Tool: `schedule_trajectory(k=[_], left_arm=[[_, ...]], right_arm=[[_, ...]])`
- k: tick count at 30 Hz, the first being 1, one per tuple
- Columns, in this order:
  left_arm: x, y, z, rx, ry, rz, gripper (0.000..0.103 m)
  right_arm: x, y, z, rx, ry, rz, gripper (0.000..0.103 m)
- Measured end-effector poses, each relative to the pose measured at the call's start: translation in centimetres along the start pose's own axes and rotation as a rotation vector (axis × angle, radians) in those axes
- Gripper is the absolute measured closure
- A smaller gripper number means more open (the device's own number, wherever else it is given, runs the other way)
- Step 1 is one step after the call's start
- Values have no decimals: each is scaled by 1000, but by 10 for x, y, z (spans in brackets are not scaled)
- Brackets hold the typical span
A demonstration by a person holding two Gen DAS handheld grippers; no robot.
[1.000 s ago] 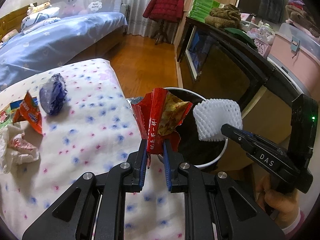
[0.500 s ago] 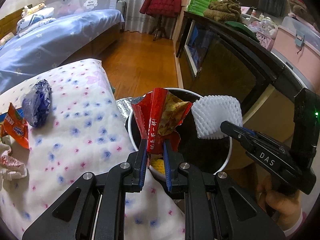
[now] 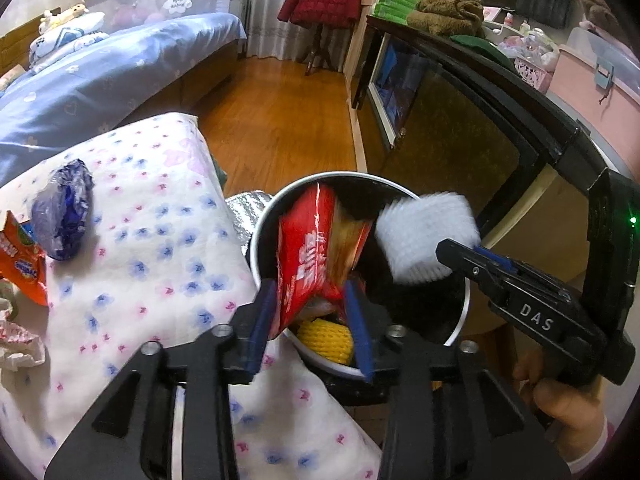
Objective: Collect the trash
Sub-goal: 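Open both tools to drop the white net and red bag into the bin, then grasp the crumpled tissue with the right tool while the left tool grasps the foil wrapper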
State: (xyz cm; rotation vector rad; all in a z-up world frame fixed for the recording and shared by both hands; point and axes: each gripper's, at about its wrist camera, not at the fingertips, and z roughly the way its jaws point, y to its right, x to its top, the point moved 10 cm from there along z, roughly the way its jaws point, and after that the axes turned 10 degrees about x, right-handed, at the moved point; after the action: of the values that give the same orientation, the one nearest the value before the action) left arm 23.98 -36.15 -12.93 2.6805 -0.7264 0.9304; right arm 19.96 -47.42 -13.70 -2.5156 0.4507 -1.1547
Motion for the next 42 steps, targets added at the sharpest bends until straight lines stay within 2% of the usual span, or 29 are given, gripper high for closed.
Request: schedule_trajectory(k=[2, 5, 7, 8, 10, 13, 15, 27, 42], left_arm=[[-2, -4, -2, 1, 2, -11, 56], [-8, -11, -8, 2, 7, -33, 55], [-16, -18, -14, 6, 11, -50, 54], [-20, -23, -17, 10, 14, -60, 51], [-29, -32, -24, 22, 22, -77, 46], [-40, -46, -34, 39, 38, -105, 41], [-47, -57, -41, 59, 45, -124, 34], [-90, -127, -83, 168, 85, -235, 27], [-142, -223, -115, 291, 90, -411, 26]], right_arm=[[0, 2, -2, 4, 6, 9, 56], [-1, 1, -4, 5, 6, 15, 54], [-3, -2, -7, 11, 8, 16, 45], [-4, -4, -8, 15, 11, 14, 41], [-7, -12, -11, 29, 16, 6, 27], [-12, -25, -14, 50, 19, -16, 19], [-16, -38, -16, 67, 14, -33, 16], [-41, -123, -7, 198, -36, -132, 4], [-77, -203, 23, 311, -131, -213, 3]])
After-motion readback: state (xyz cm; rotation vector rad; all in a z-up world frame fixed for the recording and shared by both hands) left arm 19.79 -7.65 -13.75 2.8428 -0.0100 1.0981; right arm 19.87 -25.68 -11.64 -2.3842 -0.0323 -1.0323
